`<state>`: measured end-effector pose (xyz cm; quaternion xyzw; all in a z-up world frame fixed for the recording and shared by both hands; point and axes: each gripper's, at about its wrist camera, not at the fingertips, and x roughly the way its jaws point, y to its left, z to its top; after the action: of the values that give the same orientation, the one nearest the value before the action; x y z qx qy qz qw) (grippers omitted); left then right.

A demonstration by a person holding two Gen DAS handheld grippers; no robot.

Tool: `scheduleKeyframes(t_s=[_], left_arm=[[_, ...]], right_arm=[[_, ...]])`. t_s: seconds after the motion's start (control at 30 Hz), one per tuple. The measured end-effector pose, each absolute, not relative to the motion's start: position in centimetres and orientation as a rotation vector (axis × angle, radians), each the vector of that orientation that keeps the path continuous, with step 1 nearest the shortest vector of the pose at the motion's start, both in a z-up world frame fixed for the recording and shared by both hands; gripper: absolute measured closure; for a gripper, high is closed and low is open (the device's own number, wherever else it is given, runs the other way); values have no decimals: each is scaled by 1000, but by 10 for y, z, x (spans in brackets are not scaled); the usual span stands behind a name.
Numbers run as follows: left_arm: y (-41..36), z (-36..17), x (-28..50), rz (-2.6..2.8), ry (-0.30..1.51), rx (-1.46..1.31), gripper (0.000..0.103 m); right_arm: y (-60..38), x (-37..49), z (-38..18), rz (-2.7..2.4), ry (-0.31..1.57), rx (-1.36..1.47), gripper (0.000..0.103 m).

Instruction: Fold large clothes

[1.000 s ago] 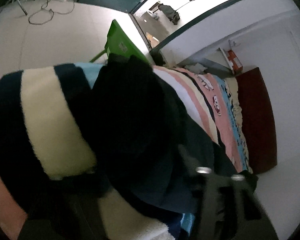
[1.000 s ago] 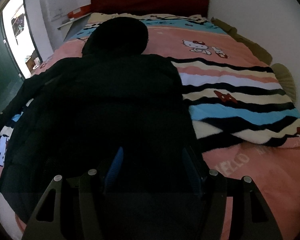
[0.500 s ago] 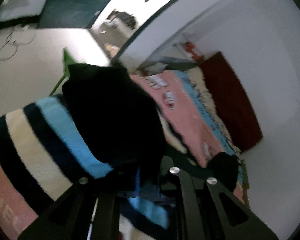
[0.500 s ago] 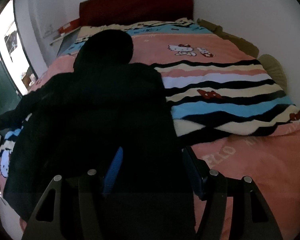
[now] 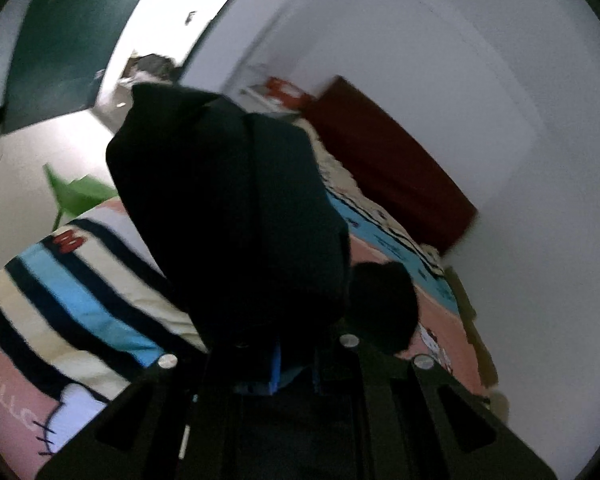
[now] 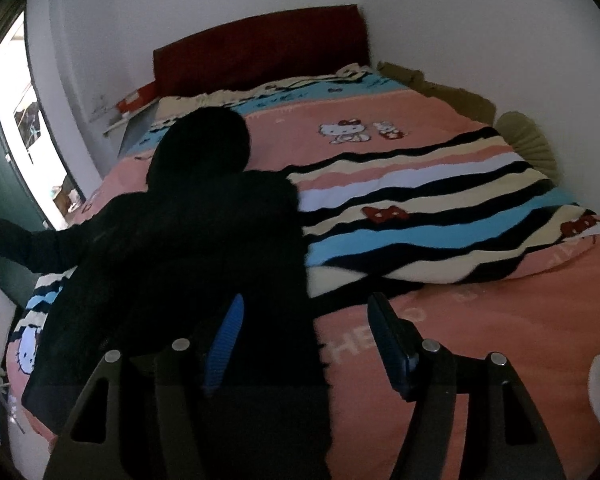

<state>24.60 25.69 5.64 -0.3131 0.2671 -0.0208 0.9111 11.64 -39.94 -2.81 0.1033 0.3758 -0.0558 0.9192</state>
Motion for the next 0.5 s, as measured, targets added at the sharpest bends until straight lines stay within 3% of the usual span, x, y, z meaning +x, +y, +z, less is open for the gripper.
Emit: scheduleKeyframes(t_s=[0.27, 0.5], left_arm=[[144, 84, 262, -189, 575, -515, 93], [45, 64, 276, -279, 655, -386, 93]], right_arm=[[-440, 103, -31, -156, 749, 264, 38], [-468, 96, -37, -201, 749, 288, 38]])
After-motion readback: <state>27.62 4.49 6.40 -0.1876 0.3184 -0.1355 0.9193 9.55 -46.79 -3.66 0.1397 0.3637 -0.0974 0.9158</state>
